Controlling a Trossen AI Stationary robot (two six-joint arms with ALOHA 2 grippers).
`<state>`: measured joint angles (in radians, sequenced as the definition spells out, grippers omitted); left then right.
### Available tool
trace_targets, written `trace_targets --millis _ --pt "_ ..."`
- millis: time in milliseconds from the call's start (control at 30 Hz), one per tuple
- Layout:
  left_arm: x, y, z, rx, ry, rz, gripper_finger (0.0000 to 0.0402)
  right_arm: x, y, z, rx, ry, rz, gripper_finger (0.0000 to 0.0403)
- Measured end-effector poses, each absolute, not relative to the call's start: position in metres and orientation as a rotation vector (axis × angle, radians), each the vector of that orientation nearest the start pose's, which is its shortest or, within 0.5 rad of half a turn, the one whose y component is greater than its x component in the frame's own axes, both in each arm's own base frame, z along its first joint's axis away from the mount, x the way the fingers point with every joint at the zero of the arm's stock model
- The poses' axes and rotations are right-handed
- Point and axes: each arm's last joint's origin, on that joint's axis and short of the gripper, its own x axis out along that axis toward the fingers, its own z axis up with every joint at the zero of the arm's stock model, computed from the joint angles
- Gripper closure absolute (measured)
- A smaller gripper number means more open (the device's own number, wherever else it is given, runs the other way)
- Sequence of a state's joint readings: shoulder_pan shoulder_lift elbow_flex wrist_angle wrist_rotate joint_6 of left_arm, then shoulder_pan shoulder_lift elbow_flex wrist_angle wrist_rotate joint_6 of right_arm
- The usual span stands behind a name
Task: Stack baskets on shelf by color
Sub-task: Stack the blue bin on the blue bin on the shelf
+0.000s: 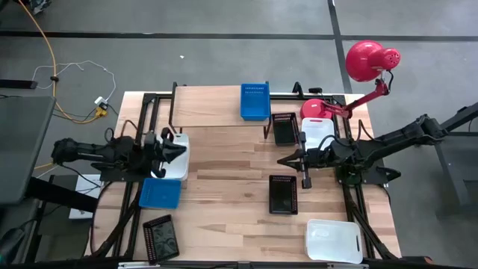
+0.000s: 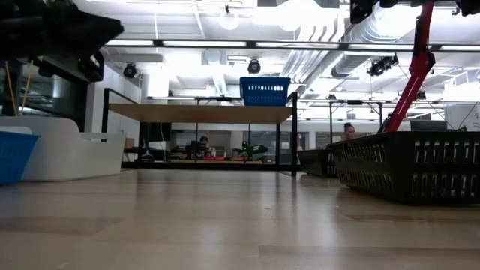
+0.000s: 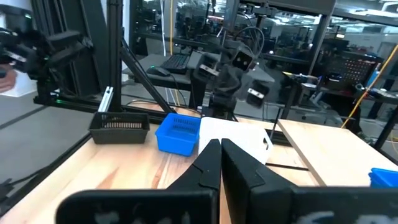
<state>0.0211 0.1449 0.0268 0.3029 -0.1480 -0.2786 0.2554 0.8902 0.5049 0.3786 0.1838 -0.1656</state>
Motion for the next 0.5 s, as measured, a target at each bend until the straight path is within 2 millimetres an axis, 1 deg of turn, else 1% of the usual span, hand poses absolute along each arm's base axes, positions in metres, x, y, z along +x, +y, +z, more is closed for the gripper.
trace_targets --millis 133,300,400,500 --pt "0.118 0.001 0.199 -0.307 -0.054 0.148 0.0315 0.195 0.045 0.271 -0.167 0.003 0.05 0.0403" --pt "0.143 -0.012 0.236 -0.286 0.16 0.104 0.0243 0.195 0.045 0.271 -0.16 0.004 0.046 0.0402" --pt "0.16 -0.026 0.258 -0.301 0.326 0.052 0.0213 0.195 0.045 0.271 -0.16 0.004 0.046 0.0402" --pt "0.171 -0.042 0.267 -0.339 0.543 0.047 0.0198 0.195 0.045 0.271 -0.16 0.004 0.046 0.0402"
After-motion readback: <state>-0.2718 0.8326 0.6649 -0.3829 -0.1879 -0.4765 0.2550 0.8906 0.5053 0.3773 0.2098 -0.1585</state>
